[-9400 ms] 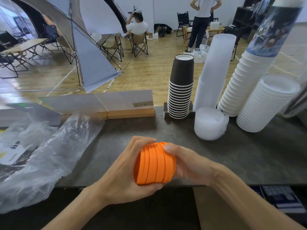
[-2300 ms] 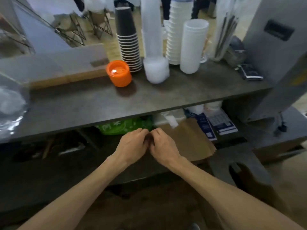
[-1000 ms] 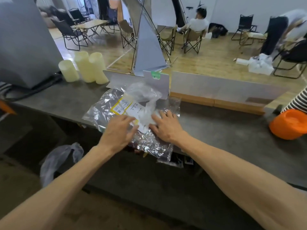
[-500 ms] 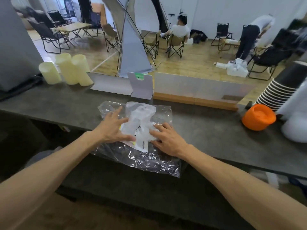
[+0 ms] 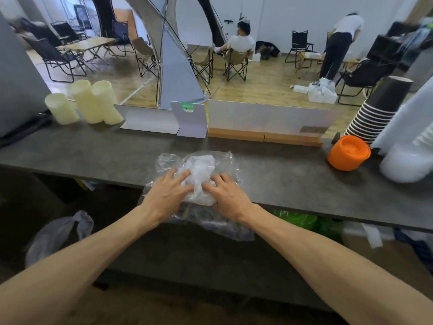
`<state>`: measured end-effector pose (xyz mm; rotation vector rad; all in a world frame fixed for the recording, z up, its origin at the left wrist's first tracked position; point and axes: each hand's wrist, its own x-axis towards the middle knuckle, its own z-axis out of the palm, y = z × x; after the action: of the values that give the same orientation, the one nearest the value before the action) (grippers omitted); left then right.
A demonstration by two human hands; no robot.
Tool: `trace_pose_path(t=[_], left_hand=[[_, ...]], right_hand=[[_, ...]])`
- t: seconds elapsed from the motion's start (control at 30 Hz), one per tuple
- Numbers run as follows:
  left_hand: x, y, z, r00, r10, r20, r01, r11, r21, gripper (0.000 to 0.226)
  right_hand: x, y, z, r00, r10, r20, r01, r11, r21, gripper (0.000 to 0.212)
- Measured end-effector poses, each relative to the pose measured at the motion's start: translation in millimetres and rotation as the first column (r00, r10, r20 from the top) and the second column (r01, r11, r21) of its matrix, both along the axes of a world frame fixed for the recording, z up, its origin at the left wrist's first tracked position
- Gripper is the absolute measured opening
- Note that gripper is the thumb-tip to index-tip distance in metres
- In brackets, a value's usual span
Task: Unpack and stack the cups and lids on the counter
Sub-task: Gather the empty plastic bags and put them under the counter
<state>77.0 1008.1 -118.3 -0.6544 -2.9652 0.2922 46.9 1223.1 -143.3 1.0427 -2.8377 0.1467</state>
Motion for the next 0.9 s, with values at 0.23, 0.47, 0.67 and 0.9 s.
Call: trace_pose_path(t=[0.23,0.47,0.67,0.9], left_hand=[[19.2,39.9,16.6,0.966,-0.203,-0.159,0.217,0.973,0.08,0.034],[27.6,176.6,26.3,0.825,-0.536,-0.18,0.563,0.808,0.175,0.022],[62.5,340.7,12.4,0.652,-0.739,-0.166,0.756,0.619,0.213,0.038],[167.9,556.0,-36.1,0.521,-0.853,0.023,0.845,0.52,0.127,0.079]], right_hand=[[30.7,41.7,-0.7,0.998,-0.059,-0.006,0.058,0.986,-0.158,0.044],[86.0,169.4,20.1,0.965,-0.25,-0.076,0.228,0.947,-0.228,0.068],[170.6,316.3,-1.8,0.909,-0.417,0.018,0.414,0.895,-0.167,0.073],[317.8,497.7,-72.1,0.818,-0.559,0.137,0.574,0.809,-0.128,0.048]])
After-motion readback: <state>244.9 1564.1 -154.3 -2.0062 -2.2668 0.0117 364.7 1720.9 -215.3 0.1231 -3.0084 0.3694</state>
